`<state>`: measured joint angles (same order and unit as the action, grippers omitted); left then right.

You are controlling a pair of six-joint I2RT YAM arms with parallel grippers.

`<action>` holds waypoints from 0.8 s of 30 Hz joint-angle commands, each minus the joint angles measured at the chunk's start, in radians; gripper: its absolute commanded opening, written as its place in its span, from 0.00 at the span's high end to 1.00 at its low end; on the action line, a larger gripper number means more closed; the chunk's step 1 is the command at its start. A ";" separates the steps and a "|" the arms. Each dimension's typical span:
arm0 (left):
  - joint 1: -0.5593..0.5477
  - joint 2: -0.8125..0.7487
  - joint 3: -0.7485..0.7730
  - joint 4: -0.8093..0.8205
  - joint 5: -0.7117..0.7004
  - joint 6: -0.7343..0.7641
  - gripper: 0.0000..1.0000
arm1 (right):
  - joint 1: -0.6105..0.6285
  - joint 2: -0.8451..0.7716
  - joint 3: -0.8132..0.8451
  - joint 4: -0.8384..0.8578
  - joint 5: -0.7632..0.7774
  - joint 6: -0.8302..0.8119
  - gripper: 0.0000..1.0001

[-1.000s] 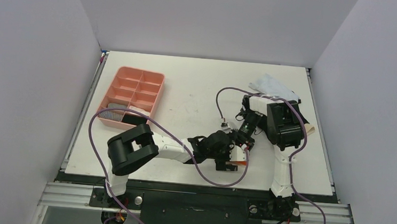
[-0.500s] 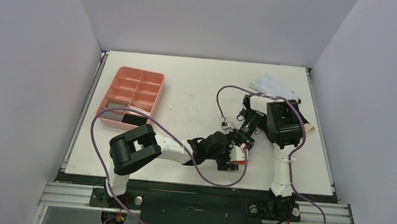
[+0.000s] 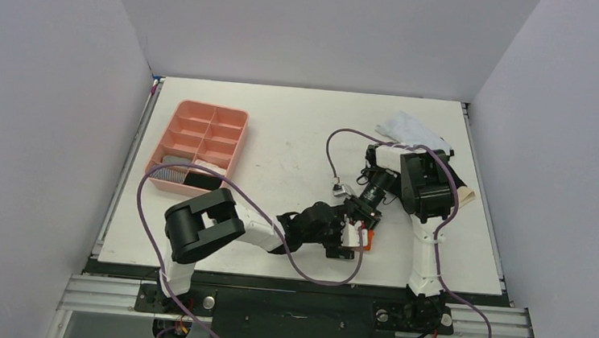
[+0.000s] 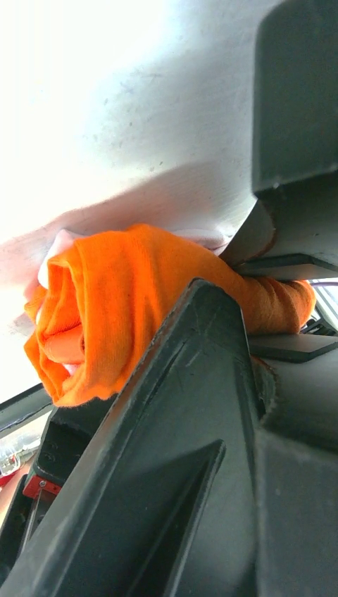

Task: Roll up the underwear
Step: Roll the underwear to the center of the board.

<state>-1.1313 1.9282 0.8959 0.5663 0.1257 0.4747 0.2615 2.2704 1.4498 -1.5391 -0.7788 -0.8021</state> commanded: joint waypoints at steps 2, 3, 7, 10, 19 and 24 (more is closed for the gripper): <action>0.009 0.006 -0.053 -0.071 0.094 0.063 0.15 | 0.018 0.032 0.004 0.178 -0.011 -0.053 1.00; 0.011 0.005 -0.056 -0.073 0.098 0.070 0.15 | 0.020 0.032 0.003 0.178 -0.011 -0.053 1.00; 0.012 0.006 -0.059 -0.097 0.111 0.103 0.17 | 0.017 0.031 0.003 0.177 -0.010 -0.054 1.00; 0.017 0.011 -0.046 -0.144 0.124 0.126 0.20 | 0.016 0.029 0.004 0.174 -0.011 -0.055 1.00; 0.043 0.071 0.032 -0.208 0.108 0.115 0.23 | 0.015 0.040 0.026 0.106 -0.040 -0.113 1.00; 0.047 0.117 0.070 -0.222 0.072 0.105 0.21 | 0.016 0.041 0.031 0.073 -0.048 -0.151 1.00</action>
<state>-1.0904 1.9461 0.9424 0.4950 0.2478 0.5354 0.2546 2.2860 1.4628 -1.5658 -0.7944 -0.8619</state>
